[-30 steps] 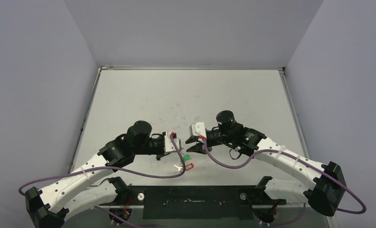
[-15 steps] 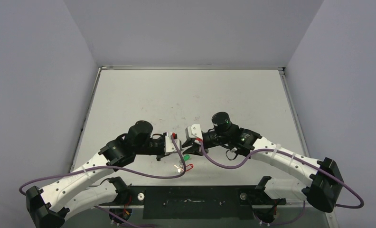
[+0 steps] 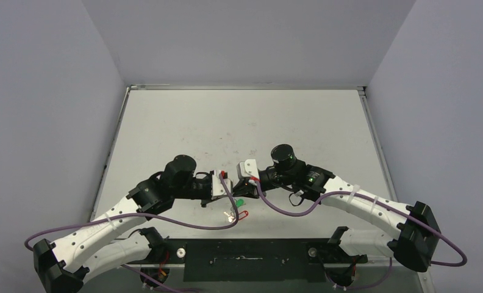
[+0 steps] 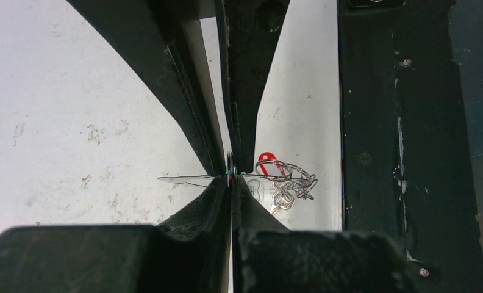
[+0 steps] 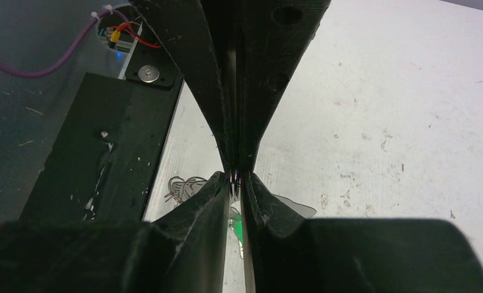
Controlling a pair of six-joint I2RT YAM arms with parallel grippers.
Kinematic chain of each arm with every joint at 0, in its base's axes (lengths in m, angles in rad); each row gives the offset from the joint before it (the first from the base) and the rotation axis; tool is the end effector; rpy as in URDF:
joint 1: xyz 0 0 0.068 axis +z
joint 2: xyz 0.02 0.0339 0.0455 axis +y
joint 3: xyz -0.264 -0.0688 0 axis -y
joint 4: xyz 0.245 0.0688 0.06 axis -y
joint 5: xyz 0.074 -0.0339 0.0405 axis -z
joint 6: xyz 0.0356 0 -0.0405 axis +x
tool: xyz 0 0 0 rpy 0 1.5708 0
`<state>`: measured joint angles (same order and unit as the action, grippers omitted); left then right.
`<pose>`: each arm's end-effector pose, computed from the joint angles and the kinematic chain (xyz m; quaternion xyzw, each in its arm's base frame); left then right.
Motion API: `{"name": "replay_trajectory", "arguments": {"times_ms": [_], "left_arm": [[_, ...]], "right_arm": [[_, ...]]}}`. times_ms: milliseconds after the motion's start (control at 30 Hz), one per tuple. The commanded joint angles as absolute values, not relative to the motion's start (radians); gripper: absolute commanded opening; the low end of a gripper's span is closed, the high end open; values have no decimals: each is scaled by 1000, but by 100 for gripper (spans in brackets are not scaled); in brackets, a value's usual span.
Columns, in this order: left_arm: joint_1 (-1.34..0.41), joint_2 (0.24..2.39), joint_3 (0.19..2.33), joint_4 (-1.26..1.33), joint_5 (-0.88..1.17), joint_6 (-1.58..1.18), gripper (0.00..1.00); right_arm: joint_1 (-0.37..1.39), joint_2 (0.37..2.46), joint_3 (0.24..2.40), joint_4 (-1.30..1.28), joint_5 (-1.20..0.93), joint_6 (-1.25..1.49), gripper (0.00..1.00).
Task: Put the keys on the keyring
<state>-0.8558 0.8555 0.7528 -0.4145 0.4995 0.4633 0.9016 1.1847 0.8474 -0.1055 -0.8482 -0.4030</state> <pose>0.1105 -0.1533 0.2953 0.6115 0.5858 -0.3045 0.4362 0.1402 0.2203 0.2918 -0.6424 0.4786 0.4572 0.3863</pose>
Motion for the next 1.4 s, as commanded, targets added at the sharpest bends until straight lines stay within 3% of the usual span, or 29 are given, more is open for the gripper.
{"name": "replay_trajectory", "arguments": {"times_ms": [0,100,200,400,533,633,933,1367], "left_arm": [[-860,853,805,-364,540,457,0],[-859,854,804,-362,541,454,0],[-859,853,802,-354,541,448,0],[-859,823,782,-351,512,438,1],[-859,770,732,-311,477,416,23],[-859,709,662,-223,449,371,29],[-859,574,409,162,392,221,31],[-860,556,288,480,386,131,31]], "right_arm": [[911,1189,888,-19,-859,-374,15],[916,1194,887,-15,-841,-360,11],[917,1190,882,-17,-819,-358,0],[917,1154,845,24,-782,-340,0],[917,1123,785,141,-769,-268,0],[916,1098,723,263,-750,-185,0],[916,1057,564,646,-691,22,0],[917,1045,516,736,-665,83,0]]}}
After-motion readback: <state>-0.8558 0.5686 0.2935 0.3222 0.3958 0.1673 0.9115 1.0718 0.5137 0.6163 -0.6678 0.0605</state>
